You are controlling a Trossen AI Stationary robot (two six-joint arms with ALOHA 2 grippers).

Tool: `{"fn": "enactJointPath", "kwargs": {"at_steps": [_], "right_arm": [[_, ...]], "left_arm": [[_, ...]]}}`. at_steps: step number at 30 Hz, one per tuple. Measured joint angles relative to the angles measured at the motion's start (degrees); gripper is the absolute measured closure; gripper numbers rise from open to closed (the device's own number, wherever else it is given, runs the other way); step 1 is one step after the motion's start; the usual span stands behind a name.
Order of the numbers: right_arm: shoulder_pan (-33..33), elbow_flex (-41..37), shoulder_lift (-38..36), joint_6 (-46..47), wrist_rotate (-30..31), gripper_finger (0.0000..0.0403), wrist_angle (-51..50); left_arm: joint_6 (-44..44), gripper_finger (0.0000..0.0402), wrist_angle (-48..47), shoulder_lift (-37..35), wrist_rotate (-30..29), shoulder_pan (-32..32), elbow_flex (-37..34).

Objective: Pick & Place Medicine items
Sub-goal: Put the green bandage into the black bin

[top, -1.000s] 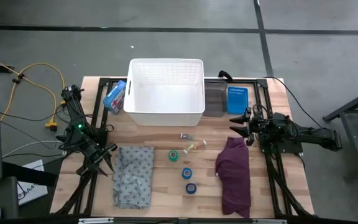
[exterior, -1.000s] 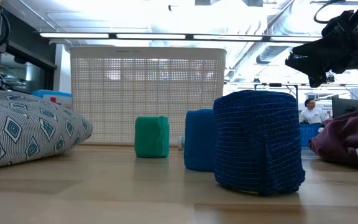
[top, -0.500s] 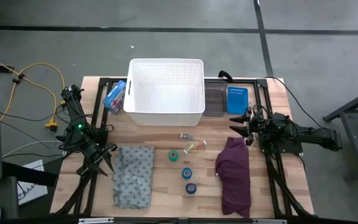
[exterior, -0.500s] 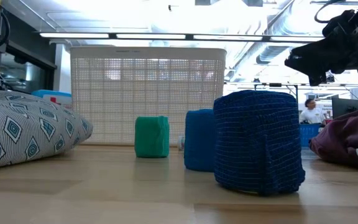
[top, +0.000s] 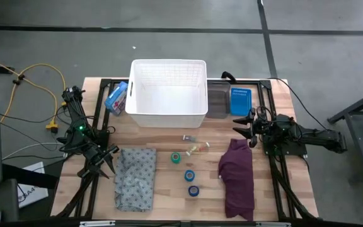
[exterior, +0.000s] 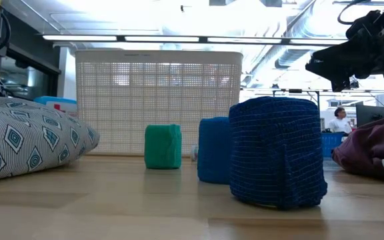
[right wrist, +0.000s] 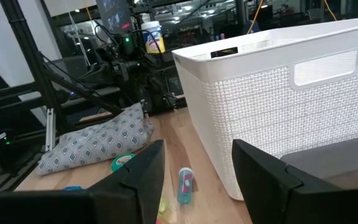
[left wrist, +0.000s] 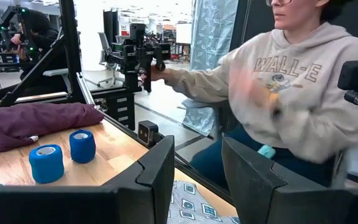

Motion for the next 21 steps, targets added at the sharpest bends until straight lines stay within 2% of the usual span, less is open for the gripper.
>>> {"fn": "enactJointPath", "kwargs": {"at_steps": [21], "right_arm": [[0.0, 0.0, 0.0, 0.0, -0.3, 0.0227, 0.3]], "left_arm": [[0.0, 0.0274, 0.0, 0.0, 0.0, 0.0, 0.0]]}}
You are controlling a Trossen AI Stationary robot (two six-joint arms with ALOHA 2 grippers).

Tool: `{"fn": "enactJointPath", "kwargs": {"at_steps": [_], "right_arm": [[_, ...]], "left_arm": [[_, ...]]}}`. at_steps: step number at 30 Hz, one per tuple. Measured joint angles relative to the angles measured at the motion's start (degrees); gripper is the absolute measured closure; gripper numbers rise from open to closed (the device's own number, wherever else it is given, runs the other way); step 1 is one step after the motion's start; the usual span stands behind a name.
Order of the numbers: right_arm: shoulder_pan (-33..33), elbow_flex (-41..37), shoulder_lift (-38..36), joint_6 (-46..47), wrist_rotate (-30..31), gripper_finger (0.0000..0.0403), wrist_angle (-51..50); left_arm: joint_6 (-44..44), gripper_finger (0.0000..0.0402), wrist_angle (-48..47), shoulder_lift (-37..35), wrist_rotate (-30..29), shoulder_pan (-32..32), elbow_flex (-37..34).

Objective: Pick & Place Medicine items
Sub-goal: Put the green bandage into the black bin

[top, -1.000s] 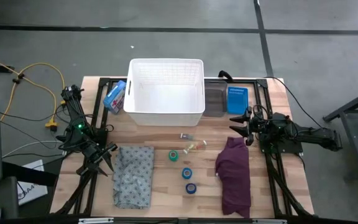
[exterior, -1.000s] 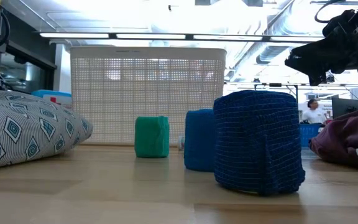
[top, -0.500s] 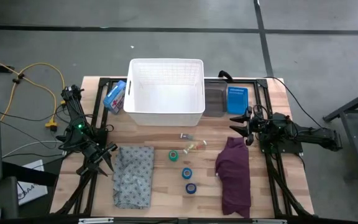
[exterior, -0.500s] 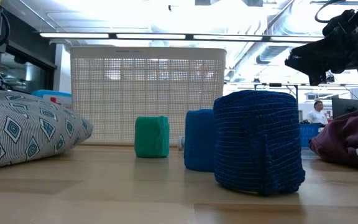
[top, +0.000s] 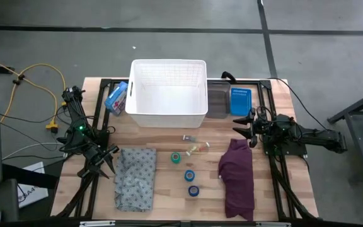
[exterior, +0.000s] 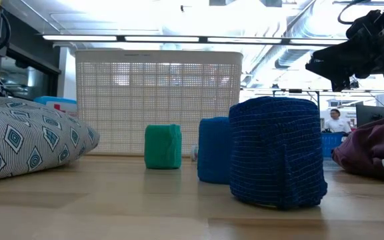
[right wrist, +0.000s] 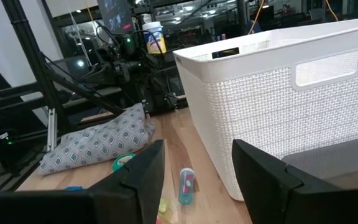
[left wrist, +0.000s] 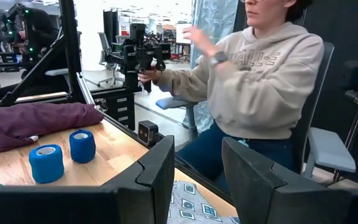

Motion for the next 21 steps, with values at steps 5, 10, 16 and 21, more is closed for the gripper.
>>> {"fn": "enactJointPath", "kwargs": {"at_steps": [5, 10, 16, 21], "right_arm": [[0.0, 0.0, 0.0, 1.5, -2.9, 0.0227, 0.2], [0.0, 0.1, 0.0, 4.4, -4.0, 0.0227, 0.5], [1.7, 3.9, 1.8, 2.8, -5.4, 0.0227, 3.7], [4.3, 10.2, 7.9, 1.4, -3.8, 0.0227, 4.7]], "left_arm": [[0.0, 0.0274, 0.0, 0.0, 0.0, 0.0, 0.0], [0.0, 0.0274, 0.0, 0.0, 0.0, 0.0, 0.0], [0.0, 0.0274, 0.0, 0.0, 0.0, 0.0, 0.0], [0.0, 0.0274, 0.0, 0.0, 0.0, 0.0, 0.0]]}}
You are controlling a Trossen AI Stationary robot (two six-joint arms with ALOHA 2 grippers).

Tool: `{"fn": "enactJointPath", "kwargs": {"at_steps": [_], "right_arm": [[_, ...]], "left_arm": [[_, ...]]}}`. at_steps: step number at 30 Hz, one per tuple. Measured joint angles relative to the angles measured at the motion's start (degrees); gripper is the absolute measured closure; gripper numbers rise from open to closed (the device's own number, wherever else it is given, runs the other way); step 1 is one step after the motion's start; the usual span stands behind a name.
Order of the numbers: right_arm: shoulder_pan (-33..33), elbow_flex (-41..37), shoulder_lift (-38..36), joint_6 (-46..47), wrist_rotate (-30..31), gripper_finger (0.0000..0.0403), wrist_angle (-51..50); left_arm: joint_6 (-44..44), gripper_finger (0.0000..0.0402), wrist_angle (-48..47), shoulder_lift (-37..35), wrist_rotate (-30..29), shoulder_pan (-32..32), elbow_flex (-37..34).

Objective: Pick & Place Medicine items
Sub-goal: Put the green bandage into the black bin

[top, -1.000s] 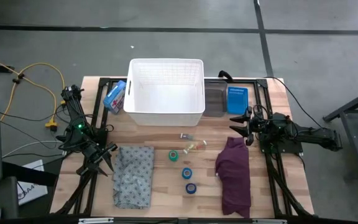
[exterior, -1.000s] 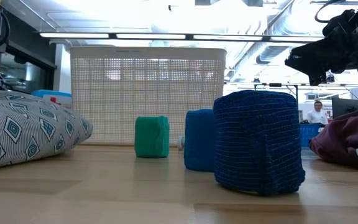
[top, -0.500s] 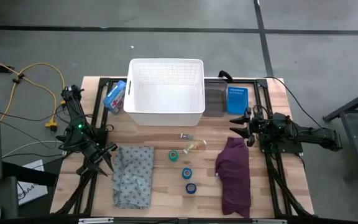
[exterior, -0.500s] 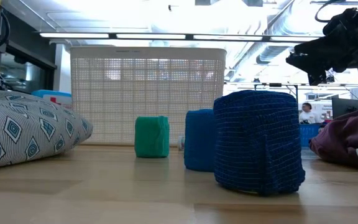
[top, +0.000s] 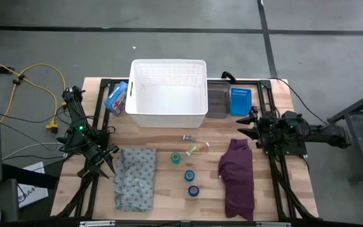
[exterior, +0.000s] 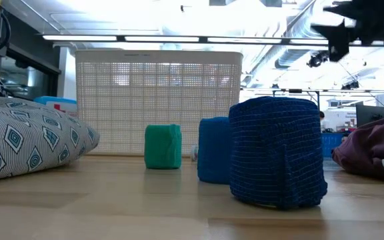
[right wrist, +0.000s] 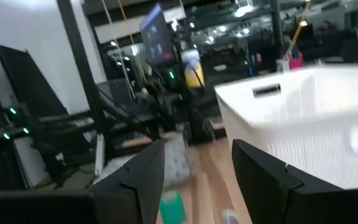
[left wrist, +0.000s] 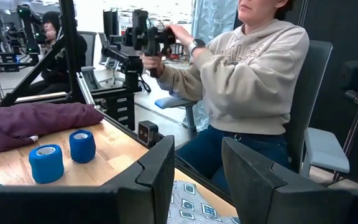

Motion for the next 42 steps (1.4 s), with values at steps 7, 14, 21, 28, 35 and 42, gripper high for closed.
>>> {"fn": "enactJointPath", "kwargs": {"at_steps": [7, 14, 21, 28, 35, 42], "right_arm": [[3.2, 13.8, 13.2, -4.0, 0.5, 0.0227, 0.4], [6.8, 27.0, 26.0, -9.1, -0.5, 0.0227, 0.1], [10.4, 32.9, 35.9, -12.8, 0.5, 0.0227, -0.2], [13.8, 36.1, 46.1, -17.9, 6.4, 0.0227, -0.3], [16.6, 45.3, 58.0, -20.7, 7.1, 0.0227, -5.1], [17.2, 57.6, 69.2, -25.9, 7.4, 0.0227, -17.4]], "left_arm": [[0.0, 0.0274, 0.0, 0.0, 0.0, 0.0, 0.0], [0.0, 0.0274, 0.0, 0.0, 0.0, 0.0, 0.0], [0.0, 0.0274, 0.0, 0.0, 0.0, 0.0, 0.0], [0.0, 0.0274, 0.0, 0.0, 0.0, 0.0, 0.0], [0.0, 0.0274, 0.0, 0.0, 0.0, 0.0, 0.0], [0.0, 0.0274, 0.0, 0.0, 0.0, 0.0, 0.0]]}}
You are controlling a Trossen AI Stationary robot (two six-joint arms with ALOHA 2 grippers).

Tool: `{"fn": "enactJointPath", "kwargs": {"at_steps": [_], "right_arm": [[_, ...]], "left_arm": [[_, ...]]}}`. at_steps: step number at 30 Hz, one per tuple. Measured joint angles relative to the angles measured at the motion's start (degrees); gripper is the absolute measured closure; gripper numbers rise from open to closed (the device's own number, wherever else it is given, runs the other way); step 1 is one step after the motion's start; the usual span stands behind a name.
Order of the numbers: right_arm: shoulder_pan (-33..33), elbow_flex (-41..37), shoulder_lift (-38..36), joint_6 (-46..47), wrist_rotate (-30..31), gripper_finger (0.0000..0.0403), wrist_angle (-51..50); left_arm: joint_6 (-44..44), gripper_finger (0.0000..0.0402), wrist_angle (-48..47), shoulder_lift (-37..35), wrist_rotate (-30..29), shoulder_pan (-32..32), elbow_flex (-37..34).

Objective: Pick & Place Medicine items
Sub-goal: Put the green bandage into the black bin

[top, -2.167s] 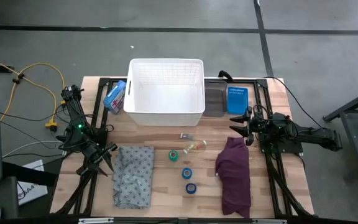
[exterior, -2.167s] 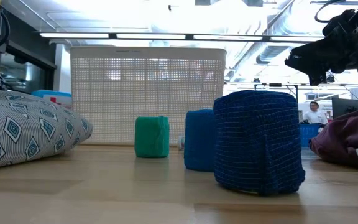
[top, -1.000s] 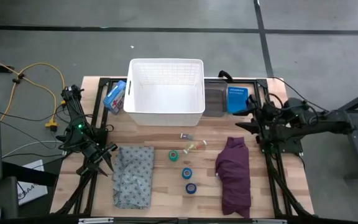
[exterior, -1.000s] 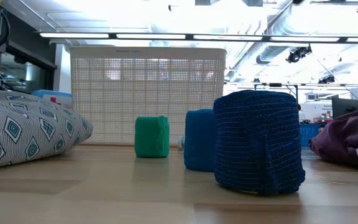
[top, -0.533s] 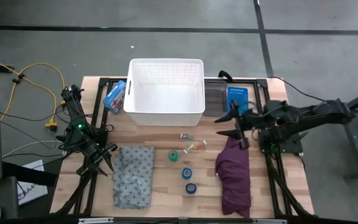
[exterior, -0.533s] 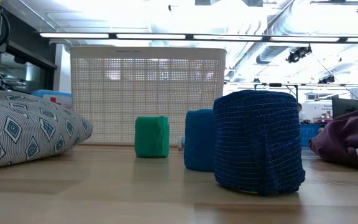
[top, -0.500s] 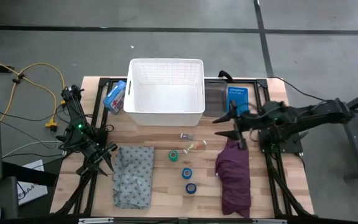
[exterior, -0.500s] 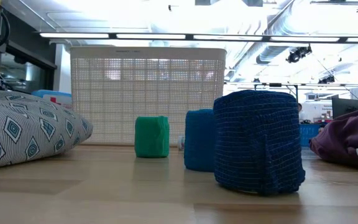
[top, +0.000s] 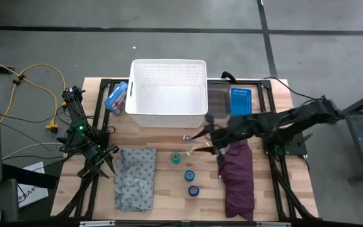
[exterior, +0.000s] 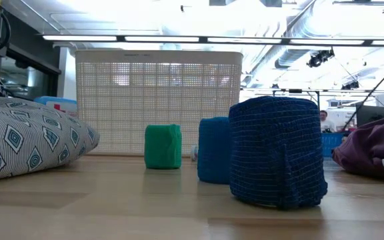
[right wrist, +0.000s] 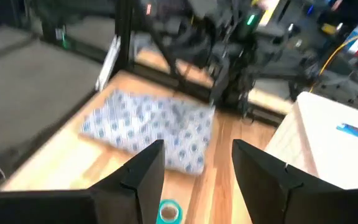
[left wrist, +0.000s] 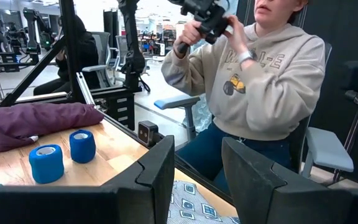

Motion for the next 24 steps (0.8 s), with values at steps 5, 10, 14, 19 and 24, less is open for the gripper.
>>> {"fn": "enactJointPath", "kwargs": {"at_steps": [5, 10, 14, 19, 24], "right_arm": [[0.0, 3.8, 6.6, -3.0, -0.2, 0.0227, -2.7], [0.0, 4.6, 11.3, -4.5, -0.4, 0.0227, -2.1], [0.0, 4.6, 15.4, -4.4, -1.8, 0.0227, -0.7], [0.0, 4.6, 20.6, -4.1, -2.0, 0.0227, 0.5], [0.0, 4.6, 24.1, -3.1, -2.0, 0.0227, 2.4]], "left_arm": [[0.0, 0.0274, 0.0, 0.0, 0.0, 0.0, 0.0], [0.0, 0.0274, 0.0, 0.0, 0.0, 0.0, 0.0], [0.0, 0.0274, 0.0, 0.0, 0.0, 0.0, 0.0], [0.0, 0.0274, 0.0, 0.0, 0.0, 0.0, 0.0], [0.0, 0.0274, 0.0, 0.0, 0.0, 0.0, 0.0]]}}
